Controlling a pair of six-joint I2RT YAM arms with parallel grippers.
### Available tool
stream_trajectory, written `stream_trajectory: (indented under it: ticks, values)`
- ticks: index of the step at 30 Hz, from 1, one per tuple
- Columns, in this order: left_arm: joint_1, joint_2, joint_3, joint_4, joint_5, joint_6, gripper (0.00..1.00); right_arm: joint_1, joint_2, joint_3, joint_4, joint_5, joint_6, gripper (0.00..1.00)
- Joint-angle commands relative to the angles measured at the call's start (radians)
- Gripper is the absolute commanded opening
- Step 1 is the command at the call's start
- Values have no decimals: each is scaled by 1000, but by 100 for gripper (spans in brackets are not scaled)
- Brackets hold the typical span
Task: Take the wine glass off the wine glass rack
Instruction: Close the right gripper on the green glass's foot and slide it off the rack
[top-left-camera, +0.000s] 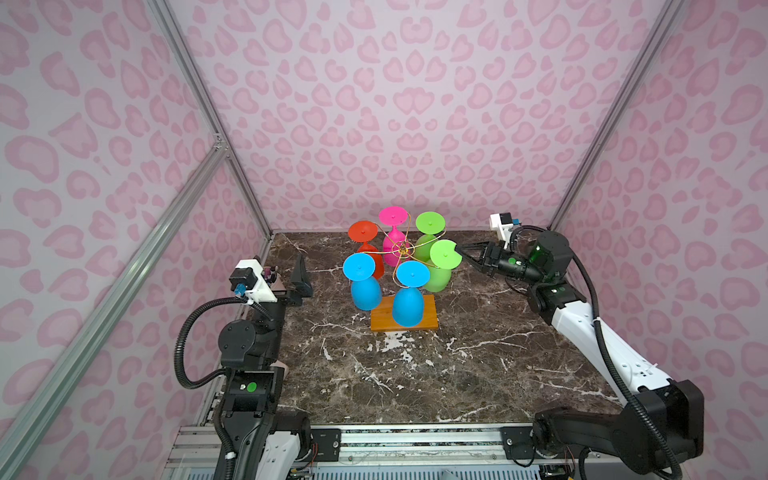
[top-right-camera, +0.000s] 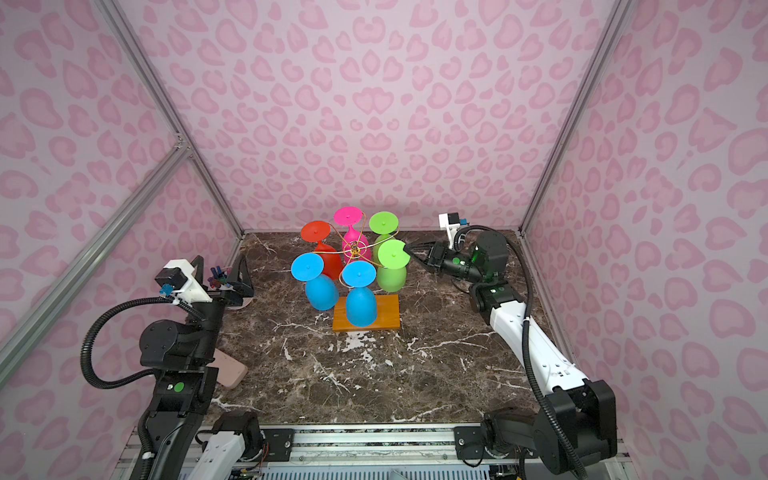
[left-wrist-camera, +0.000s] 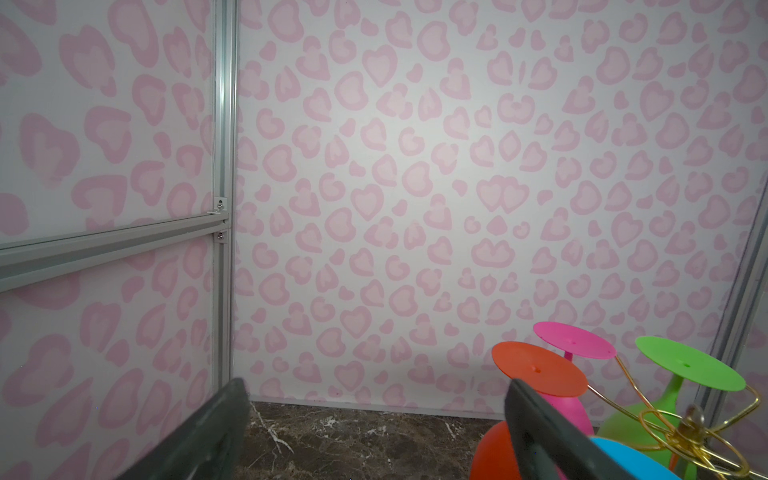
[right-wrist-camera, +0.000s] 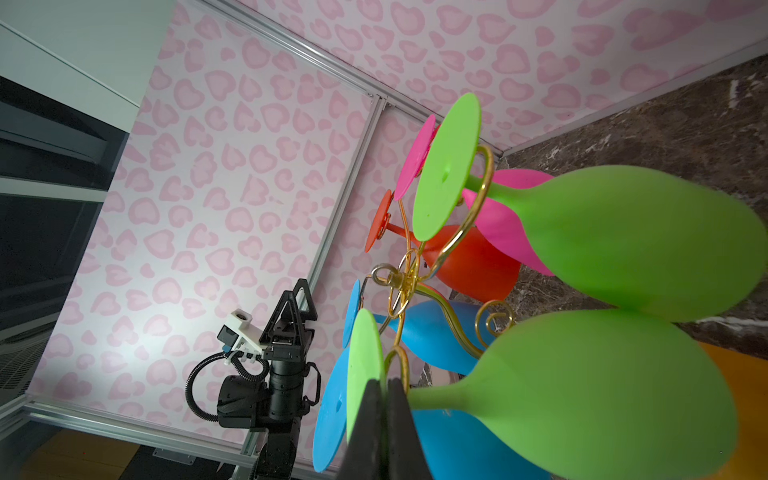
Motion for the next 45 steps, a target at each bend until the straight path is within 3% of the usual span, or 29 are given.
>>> stream_trajectory:
  ticks: [1,25,45]
  values:
    - [0,-2,-3,9,4,-7,97,0,-4,7,-2,-7,17,0]
    - [0,-16,-2,7,-5,-14,97,4,-58,37,-97,8,24,0]
    - [1,-22,-2,6,-9,-21,97,83,-93,17,-102,65,0,0]
